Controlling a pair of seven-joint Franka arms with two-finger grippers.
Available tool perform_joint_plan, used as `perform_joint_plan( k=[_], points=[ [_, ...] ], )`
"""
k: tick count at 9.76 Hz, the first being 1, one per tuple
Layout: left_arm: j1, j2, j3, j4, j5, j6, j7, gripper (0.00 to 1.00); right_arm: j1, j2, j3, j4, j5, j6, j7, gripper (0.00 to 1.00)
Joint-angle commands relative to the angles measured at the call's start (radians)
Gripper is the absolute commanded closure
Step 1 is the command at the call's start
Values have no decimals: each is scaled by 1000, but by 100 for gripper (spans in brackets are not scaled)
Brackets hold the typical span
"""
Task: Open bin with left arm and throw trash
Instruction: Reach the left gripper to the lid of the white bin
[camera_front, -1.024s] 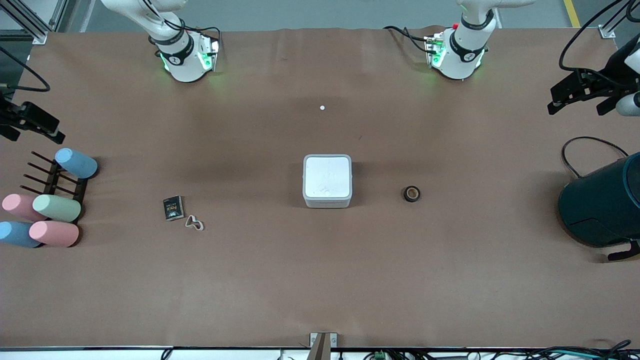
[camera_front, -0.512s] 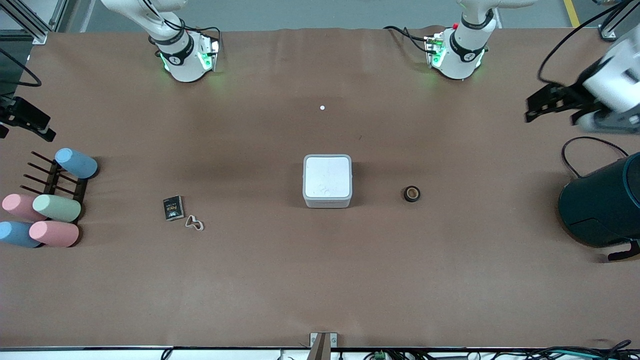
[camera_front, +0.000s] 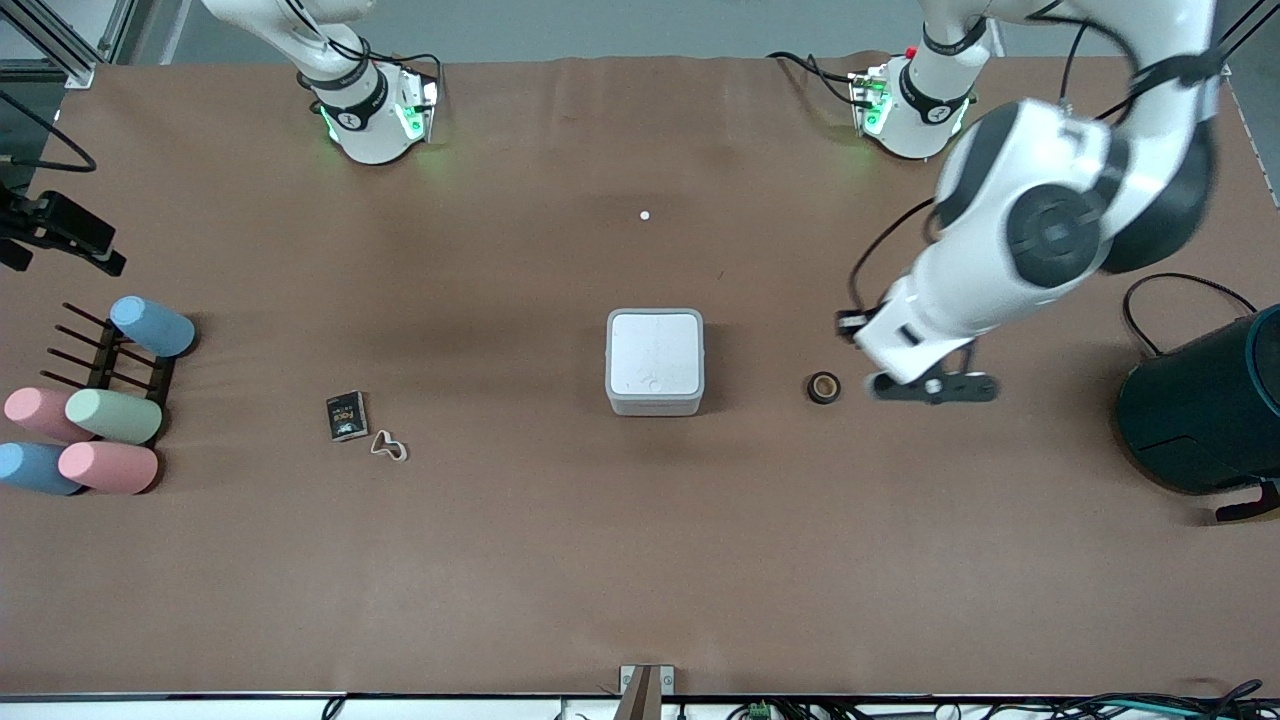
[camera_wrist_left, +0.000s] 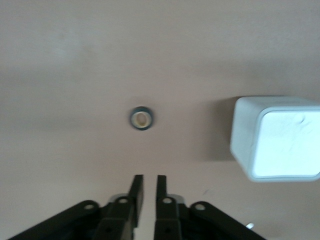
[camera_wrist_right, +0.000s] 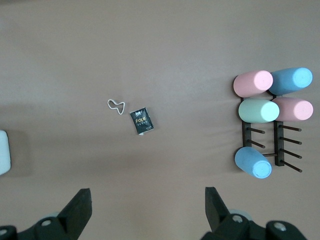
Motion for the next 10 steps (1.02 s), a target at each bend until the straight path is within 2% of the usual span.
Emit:
perform_joint_plan(
  k=[1,4,6,10],
  points=[
    [-58,83,3,26,-19,120,-55,100,-1,-3,4,-6,-7,-14,-43,0],
    [-143,210,3,101,-19,233,-73,100,4,-3,7,-38,4,-23,-48,0],
    [-203,263,3,118,-19,329,-136,100,27,-1,8,-76,14,-12,-60,0],
    [-289,315,3,118,-21,398,-182,100,103,0,8,-223,16,138,-71,0]
  ],
)
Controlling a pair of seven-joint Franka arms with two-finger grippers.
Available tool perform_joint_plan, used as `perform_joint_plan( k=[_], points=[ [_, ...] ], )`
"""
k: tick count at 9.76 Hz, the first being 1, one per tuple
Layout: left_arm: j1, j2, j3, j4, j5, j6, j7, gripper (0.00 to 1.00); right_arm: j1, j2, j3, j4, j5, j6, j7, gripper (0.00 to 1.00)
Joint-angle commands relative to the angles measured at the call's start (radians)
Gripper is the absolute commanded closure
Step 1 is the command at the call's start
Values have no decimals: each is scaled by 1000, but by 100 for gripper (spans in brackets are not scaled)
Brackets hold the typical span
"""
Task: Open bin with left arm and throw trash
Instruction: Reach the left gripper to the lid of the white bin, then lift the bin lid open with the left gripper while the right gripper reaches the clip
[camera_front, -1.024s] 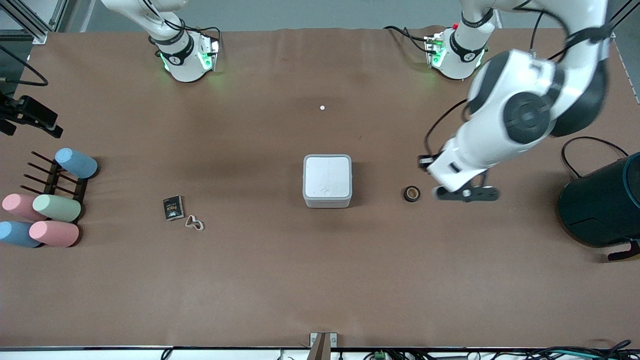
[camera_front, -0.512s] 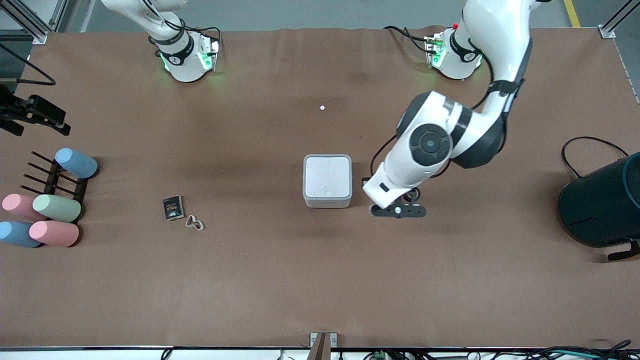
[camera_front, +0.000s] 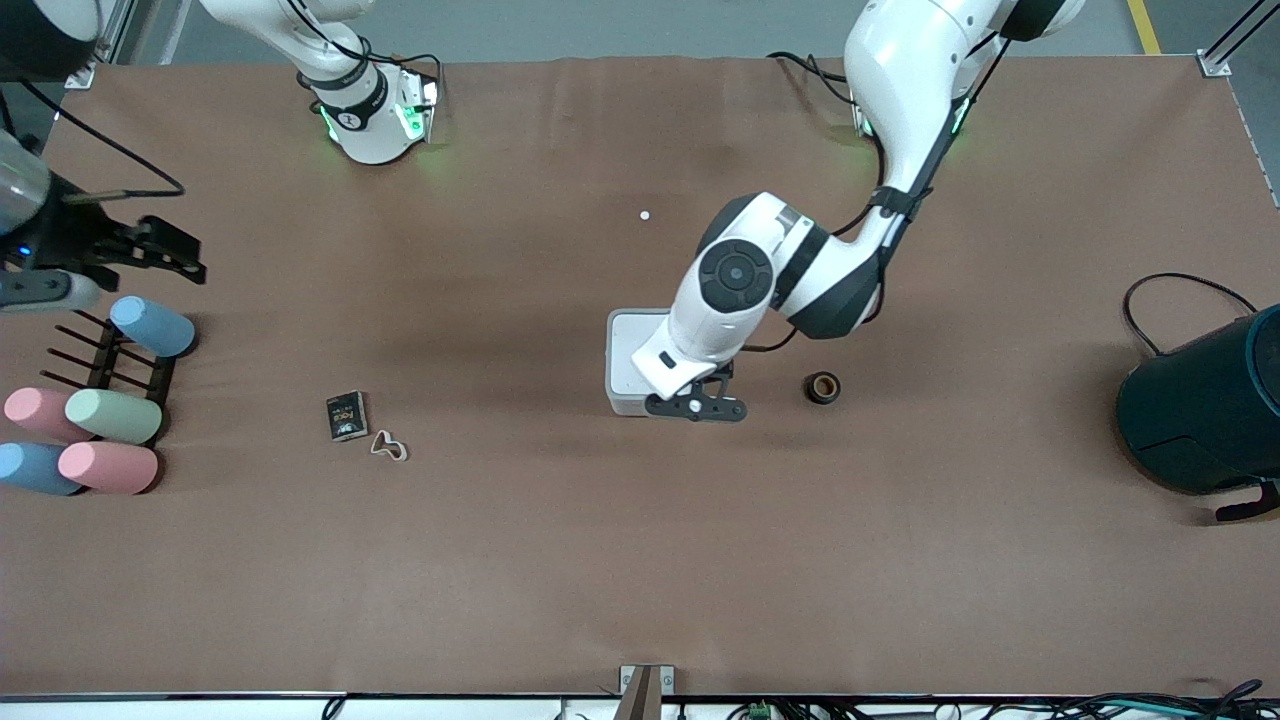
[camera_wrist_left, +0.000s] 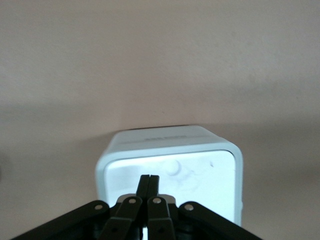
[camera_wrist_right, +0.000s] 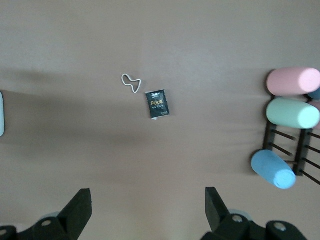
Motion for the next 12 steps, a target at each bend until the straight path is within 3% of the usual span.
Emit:
perform_joint_plan(
  k=[1,4,7,9,11,12],
  points=[
    [-33,34,7,27,-13,19,-25,100,66,-13,-3,-124,8,117,-22,0],
    [-33,56,9,27,-11,38,-14,100,92,69,-3,-247,54,335,-51,0],
    [-33,82,14,27,-10,75,-16,100,110,183,-2,-247,74,442,-220,0],
    [-41,105,15,26,-8,87,-19,100,121,288,-2,-246,74,580,-448,0],
    [-35,63,18,27,-2,66,-13,100,111,386,-2,-235,74,711,-637,0],
    [-22,14,23,27,0,-4,-10,100,106,425,-2,-230,77,723,-647,1]
  ],
)
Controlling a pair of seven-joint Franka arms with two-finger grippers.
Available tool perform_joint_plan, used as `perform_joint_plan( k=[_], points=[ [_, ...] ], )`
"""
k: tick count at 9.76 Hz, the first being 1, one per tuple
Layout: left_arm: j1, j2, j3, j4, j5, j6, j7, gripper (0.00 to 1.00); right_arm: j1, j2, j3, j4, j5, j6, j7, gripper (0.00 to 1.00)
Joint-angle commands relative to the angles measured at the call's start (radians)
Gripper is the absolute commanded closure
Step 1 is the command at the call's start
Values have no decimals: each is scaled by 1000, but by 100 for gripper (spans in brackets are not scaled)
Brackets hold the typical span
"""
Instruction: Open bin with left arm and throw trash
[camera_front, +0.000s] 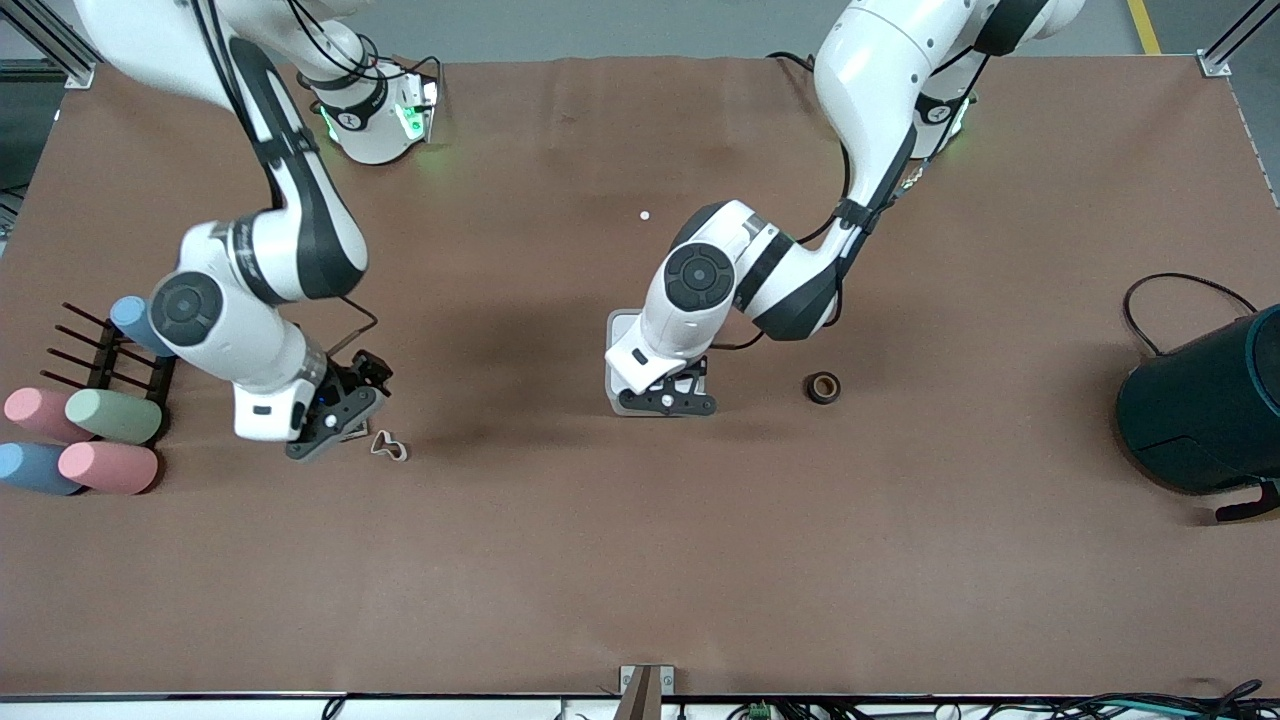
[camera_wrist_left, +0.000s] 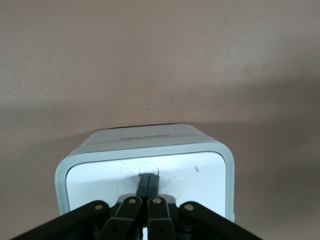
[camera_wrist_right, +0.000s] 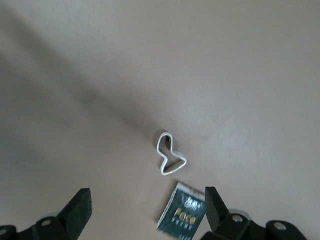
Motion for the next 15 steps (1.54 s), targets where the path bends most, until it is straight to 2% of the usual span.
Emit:
perform_joint_plan(
  k=[1,2,3,4,6,8,9,10,13,15],
  points=[
    [20,-79,49,13,-3,-131,10,96,-9,81,0,35,20,18,-61,2],
    [26,-133,72,13,-4,-198,15,86,-11,119,0,59,50,20,-55,4],
    [49,-162,105,13,-2,-254,24,53,-11,159,0,84,128,18,-64,5],
    [87,-203,112,-3,3,-271,57,1,-8,196,-1,104,147,18,-65,9],
    [177,-224,107,-38,6,-315,177,0,-11,234,-1,151,147,21,-64,20],
    [201,-219,110,-105,12,-300,184,0,-11,255,-1,176,149,21,-58,31],
    [224,-216,106,-145,86,-271,185,0,-11,256,-1,176,147,21,-53,34],
    [230,-222,103,-223,131,-204,185,0,-14,274,-1,188,147,28,-55,34],
    [228,-262,103,-488,131,108,179,1,-17,285,-1,189,147,43,-64,38],
    [219,-254,103,-587,131,236,167,2,-17,293,-1,189,145,49,-64,41]
  ],
)
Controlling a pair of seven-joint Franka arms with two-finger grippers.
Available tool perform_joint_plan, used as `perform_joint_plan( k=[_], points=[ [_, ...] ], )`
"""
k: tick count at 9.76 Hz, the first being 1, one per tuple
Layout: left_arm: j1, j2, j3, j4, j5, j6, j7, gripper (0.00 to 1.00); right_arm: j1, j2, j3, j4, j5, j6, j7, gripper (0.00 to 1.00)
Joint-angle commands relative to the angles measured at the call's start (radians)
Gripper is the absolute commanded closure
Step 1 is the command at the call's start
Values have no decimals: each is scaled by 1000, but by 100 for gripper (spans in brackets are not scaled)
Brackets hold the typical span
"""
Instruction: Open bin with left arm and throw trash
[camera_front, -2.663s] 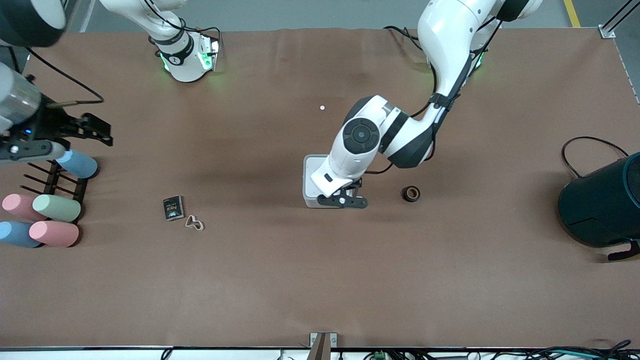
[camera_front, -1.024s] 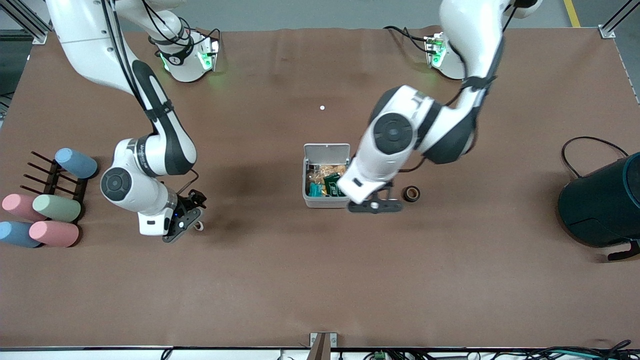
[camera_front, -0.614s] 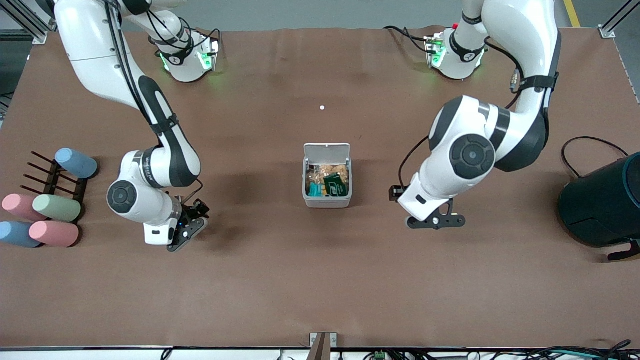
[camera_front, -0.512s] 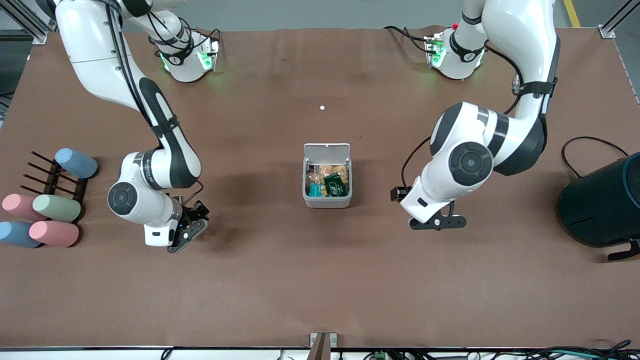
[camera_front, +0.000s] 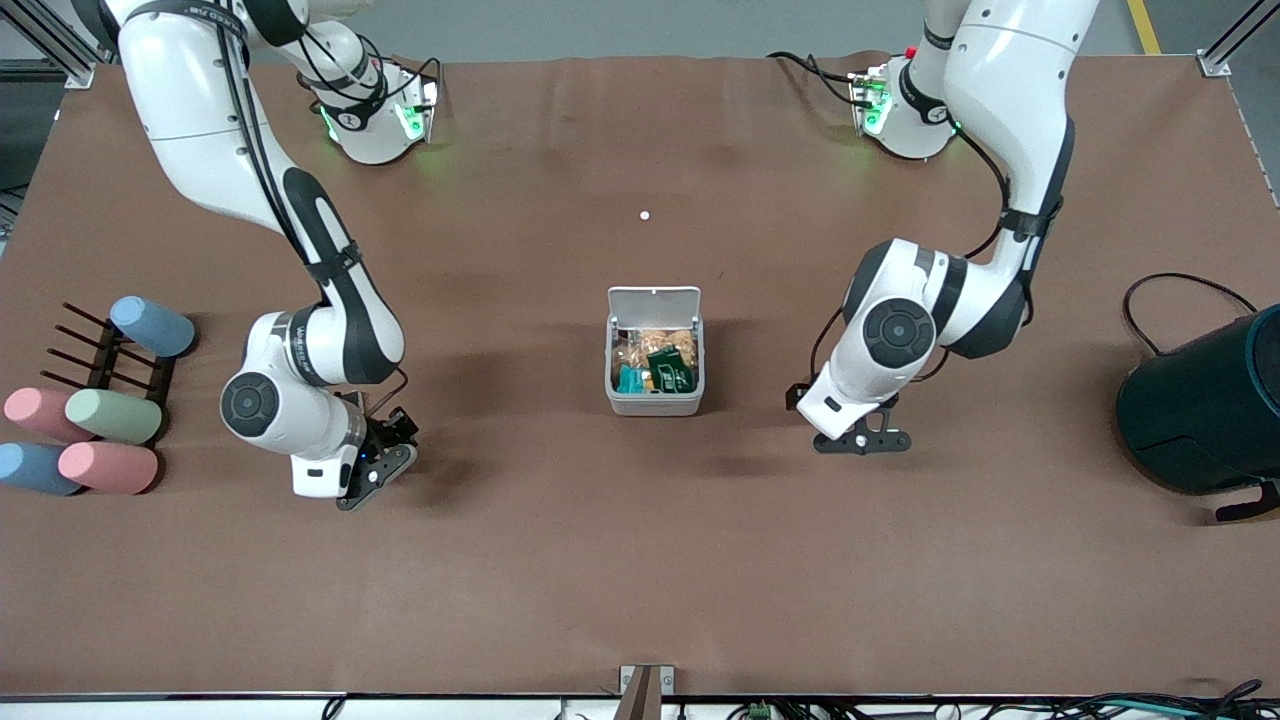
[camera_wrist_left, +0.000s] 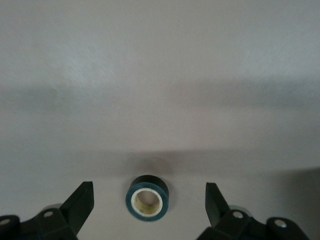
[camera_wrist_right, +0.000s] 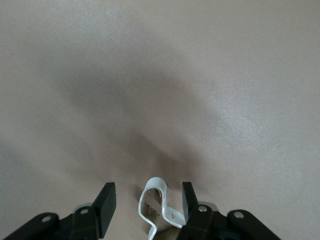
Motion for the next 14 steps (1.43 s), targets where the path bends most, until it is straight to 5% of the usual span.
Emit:
perform_joint_plan(
  k=[1,4,9,10,13,14],
  points=[
    [6,-51,-5,-132,19,90,-15,2,-9,18,6,12,21,23,-19,47],
    [1,-20,-9,-160,7,117,-50,6,-19,34,6,7,21,49,-19,58],
    [10,-3,-12,-210,5,205,-55,6,-20,27,6,7,24,31,2,96],
    [12,4,-12,-210,5,211,-55,13,-20,26,9,12,26,7,22,97],
    [23,0,-16,-207,5,202,-49,77,7,18,52,82,152,-79,183,97],
    [23,-9,-16,-201,5,194,-52,83,14,18,75,102,179,-89,294,97]
  ],
)
